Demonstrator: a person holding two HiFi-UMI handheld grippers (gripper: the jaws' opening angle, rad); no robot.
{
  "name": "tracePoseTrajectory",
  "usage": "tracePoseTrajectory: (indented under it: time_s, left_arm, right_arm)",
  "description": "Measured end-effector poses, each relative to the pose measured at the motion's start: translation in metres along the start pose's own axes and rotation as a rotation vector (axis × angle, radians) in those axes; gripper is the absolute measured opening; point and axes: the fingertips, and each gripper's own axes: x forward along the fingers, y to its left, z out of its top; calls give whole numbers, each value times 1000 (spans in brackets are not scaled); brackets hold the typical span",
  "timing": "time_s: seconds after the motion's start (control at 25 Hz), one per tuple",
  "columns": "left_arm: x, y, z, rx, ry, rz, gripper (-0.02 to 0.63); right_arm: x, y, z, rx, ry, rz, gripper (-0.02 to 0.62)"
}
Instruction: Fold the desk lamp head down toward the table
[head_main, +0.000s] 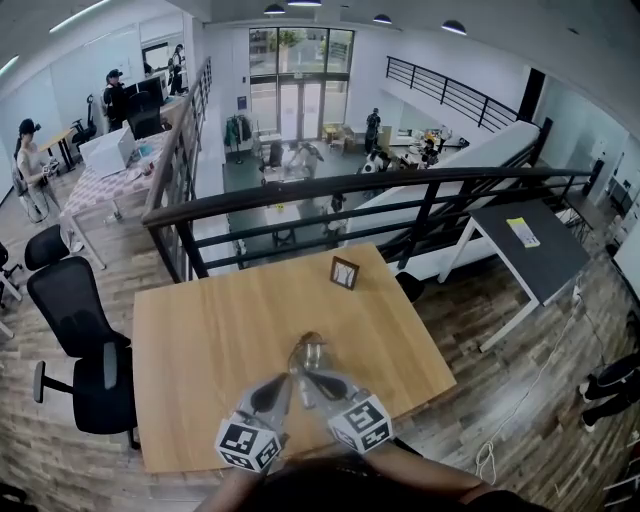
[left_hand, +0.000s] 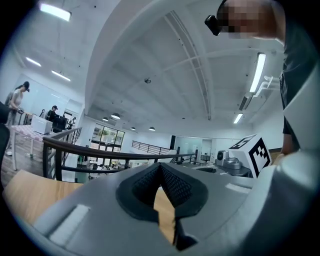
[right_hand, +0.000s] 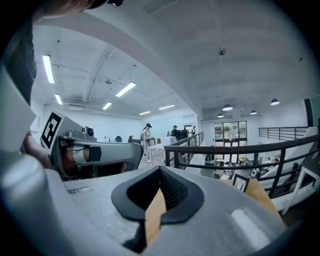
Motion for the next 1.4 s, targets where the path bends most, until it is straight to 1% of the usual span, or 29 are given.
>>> tracePoseTrajectory:
  time_s: [0.16, 0.28, 0.4, 0.56, 0.72, 0.8, 0.92, 1.12, 1.28, 1.4]
  left_arm:
    - [16, -5, -2, 4, -3, 46, 2]
    - [29, -17, -2, 2, -15, 96, 2]
    - [36, -29, -2, 5, -30, 160, 2]
    - [43, -49, -13, 1, -45, 261, 2]
    - [39, -69, -26, 22, -56, 355, 2]
    - [35, -77, -32, 20, -57, 390, 2]
    - [32, -96, -37, 20, -57, 407, 2]
    - [18, -121, -36, 32, -61, 391, 2]
    - [-13, -142, -36, 45, -60, 375, 2]
    - [-45, -163, -41, 58, -55, 366, 2]
  right_arm:
    - [-3, -15, 3, 2, -18, 54, 2]
    - [-9, -26, 8, -11, -24, 122, 2]
    - [-18, -34, 9, -23, -29, 190, 2]
    - [-38, -46, 10, -40, -61, 270, 2]
    - [-59, -49, 5, -36, -68, 354, 2]
    - [-67, -45, 1, -35, -63, 391, 2]
    - [-84, -41, -5, -33, -59, 418, 2]
    - [-111, -28, -4, -22, -76, 406, 2]
    - [-135, -3, -8, -2, -88, 378, 2]
    - [-157, 26, -15, 16, -96, 366, 2]
